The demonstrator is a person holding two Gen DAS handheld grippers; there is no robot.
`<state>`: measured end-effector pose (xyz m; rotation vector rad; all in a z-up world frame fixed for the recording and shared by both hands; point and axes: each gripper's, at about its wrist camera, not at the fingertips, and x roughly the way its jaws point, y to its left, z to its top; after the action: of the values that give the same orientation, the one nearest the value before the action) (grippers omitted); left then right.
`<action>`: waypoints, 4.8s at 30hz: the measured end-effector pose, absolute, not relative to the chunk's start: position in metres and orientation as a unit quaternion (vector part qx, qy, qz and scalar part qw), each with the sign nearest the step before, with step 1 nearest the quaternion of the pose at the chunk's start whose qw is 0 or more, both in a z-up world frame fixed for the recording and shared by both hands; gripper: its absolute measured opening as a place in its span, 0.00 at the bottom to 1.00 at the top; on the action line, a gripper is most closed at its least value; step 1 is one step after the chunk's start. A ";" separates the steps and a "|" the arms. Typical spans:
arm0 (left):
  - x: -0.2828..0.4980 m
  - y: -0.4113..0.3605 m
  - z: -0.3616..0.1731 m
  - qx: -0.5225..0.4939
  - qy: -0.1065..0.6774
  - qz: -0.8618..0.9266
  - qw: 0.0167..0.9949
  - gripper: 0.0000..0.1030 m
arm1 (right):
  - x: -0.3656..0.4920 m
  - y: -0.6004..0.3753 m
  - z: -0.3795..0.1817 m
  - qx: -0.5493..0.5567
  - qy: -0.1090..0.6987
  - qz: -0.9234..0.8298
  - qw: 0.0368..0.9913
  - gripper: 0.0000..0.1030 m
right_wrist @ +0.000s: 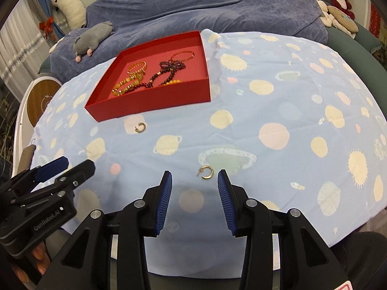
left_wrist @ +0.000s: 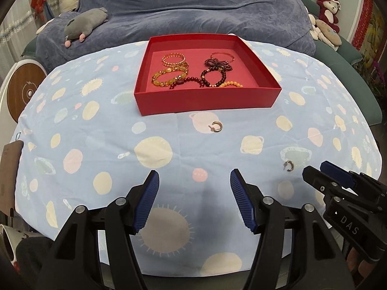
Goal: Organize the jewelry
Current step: 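Grasp the gold hoop earring on the sheet with the right tool, then grasp the small gold hoop earring with the left tool while the right tool holds its earring, then lower the earring into the red box with the left tool while the right tool lowers its earring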
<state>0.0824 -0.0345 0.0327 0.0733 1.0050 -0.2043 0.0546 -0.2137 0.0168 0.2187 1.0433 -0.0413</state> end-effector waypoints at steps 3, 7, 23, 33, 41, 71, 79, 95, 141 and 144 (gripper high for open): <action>0.077 -0.025 0.024 0.023 0.483 -0.089 0.871 0.56 | 0.051 -0.217 0.005 0.107 0.505 -0.026 0.856 0.38; 0.073 -0.015 0.013 0.024 0.490 -0.075 0.868 0.56 | 0.054 -0.217 -0.005 0.105 0.510 -0.027 0.853 0.38; 0.077 0.002 -0.002 0.008 0.504 -0.059 0.862 0.57 | 0.083 -0.212 -0.023 0.101 0.514 -0.040 0.851 0.38; 0.084 0.001 -0.004 0.005 0.505 -0.058 0.861 0.60 | 0.077 -0.204 -0.024 0.049 0.506 -0.051 0.859 0.24; 0.086 -0.001 -0.005 0.004 0.507 -0.061 0.860 0.60 | 0.074 -0.203 -0.024 0.040 0.509 -0.036 0.859 0.03; 0.116 -0.023 -0.007 -0.006 0.512 -0.074 0.856 0.60 | 0.084 -0.214 -0.024 0.079 0.501 -0.030 0.861 0.15; 0.148 -0.053 -0.007 -0.010 0.508 -0.090 0.856 0.60 | 0.086 -0.222 -0.022 0.101 0.500 -0.027 0.860 0.15; 0.174 -0.077 -0.020 0.019 0.500 -0.087 0.862 0.28 | 0.102 -0.223 -0.024 0.101 0.502 -0.018 0.859 0.15; 0.131 -0.038 0.056 -0.011 0.485 -0.094 0.869 0.20 | 0.099 -0.171 0.075 0.068 0.417 0.029 0.906 0.15; 0.140 -0.039 0.061 -0.008 0.481 -0.094 0.872 0.20 | 0.110 -0.172 0.080 0.067 0.411 0.031 0.909 0.15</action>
<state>0.1399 -0.0386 0.0614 -0.0157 1.0055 -0.1957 0.1095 -0.1717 0.0798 0.1378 0.8481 0.0648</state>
